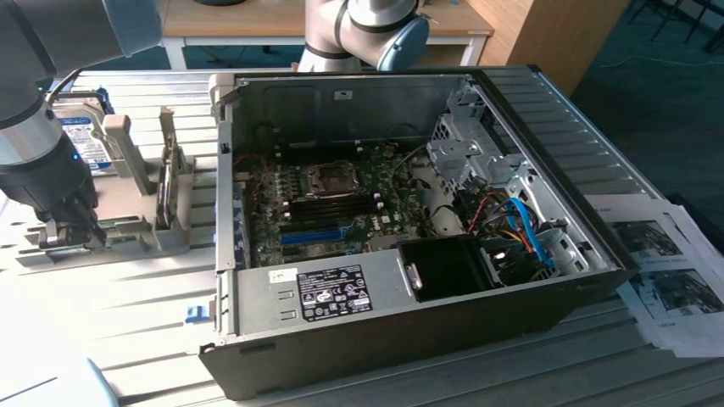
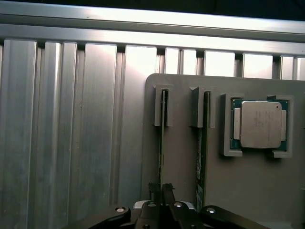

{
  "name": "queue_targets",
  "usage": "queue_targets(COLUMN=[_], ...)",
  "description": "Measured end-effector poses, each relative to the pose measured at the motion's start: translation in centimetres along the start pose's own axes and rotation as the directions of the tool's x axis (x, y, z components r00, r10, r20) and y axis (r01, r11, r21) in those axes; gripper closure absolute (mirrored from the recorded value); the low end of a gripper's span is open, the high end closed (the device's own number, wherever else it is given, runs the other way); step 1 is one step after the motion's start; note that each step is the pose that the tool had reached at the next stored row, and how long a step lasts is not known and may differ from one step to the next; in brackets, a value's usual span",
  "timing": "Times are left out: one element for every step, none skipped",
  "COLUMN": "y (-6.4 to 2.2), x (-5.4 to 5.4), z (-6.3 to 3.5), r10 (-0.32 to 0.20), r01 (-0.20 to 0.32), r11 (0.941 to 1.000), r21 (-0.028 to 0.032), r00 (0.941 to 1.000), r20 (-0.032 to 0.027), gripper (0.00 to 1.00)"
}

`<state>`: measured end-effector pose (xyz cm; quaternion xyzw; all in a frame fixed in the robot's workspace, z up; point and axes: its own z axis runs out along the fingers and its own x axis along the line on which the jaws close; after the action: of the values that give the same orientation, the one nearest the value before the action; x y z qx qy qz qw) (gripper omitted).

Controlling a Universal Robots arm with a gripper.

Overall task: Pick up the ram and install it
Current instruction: 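Pick up the ram and move it above insertion slot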

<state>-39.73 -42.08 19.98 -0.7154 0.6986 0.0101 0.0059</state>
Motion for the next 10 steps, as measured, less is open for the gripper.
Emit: queue_targets(y=[0.0,0.0,0.0,0.0,0.0,0.0,0.0,0.0,0.0,0.0], x=[0.0,0.0,0.0,0.0,-0.01,-0.01,-0.01,-0.01,-0.01,-0.01], z=[0.0,0.0,0.0,0.0,0.0,0.0,0.0,0.0,0.0,0.0], r10=[0.0,0.0,0.0,0.0,0.0,0.0,0.0,0.0,0.0,0.0], r01=[0.0,0.0,0.0,0.0,0.0,0.0,0.0,0.0,0.0,0.0], r11=[1.0,1.0,1.0,1.0,1.0,1.0,1.0,1.0,1.0,1.0], r21=[0.0,0.0,0.0,0.0,0.0,0.0,0.0,0.0,0.0,0.0], r00=[1.0,1.0,1.0,1.0,1.0,1.0,1.0,1.0,1.0,1.0], r20=[0.0,0.0001,0.0,0.0,0.0001,0.0001,0.0001,0.0001,0.0001,0.0001], gripper=[0.88,0.88,0.88,0.88,0.88,0.88,0.88,0.88,0.88,0.88])
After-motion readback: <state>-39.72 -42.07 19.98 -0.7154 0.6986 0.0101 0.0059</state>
